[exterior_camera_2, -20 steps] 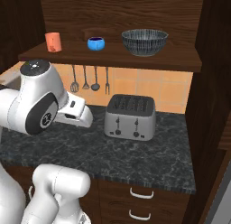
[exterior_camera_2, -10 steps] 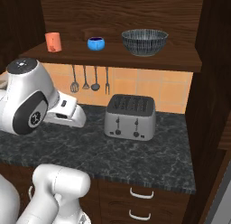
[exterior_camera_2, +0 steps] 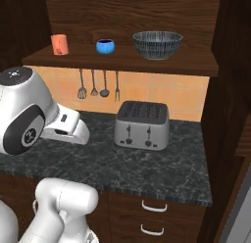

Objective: Gather all objects into one cabinet and sort the glasses and bowls to opposite sides.

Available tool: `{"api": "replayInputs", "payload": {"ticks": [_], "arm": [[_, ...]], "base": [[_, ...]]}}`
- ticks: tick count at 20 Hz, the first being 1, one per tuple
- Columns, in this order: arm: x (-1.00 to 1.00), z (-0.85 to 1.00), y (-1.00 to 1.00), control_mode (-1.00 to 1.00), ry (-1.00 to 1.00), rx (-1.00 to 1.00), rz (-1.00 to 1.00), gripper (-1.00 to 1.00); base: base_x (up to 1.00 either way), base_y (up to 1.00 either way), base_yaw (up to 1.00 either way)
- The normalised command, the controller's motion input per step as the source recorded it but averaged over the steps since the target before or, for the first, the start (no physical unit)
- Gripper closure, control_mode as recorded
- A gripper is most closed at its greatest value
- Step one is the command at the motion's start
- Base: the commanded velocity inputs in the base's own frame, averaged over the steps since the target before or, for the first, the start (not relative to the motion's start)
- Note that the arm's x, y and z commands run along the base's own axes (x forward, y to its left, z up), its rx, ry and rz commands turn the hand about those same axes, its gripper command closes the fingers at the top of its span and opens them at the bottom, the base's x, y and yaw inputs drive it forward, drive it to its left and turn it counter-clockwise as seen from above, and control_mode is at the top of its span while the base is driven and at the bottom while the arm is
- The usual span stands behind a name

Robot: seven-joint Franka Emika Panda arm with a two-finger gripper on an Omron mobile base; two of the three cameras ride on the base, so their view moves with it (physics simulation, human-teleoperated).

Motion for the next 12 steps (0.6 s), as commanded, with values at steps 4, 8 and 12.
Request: {"api": "replayInputs", "payload": {"ticks": [4, 8, 12], "arm": [[0.0, 0.0, 0.0, 1.0, 0.0, 0.0, 0.0, -1.0], [0.0, 0.0, 0.0, 1.0, 0.0, 0.0, 0.0, -1.0], [0.0, 0.0, 0.0, 1.0, 0.0, 0.0, 0.0, -1.0]], "base": [[-0.97, -0.02, 0.1], [-0.7, 0.03, 0.56], [-0.39, 0.03, 0.85]]}}
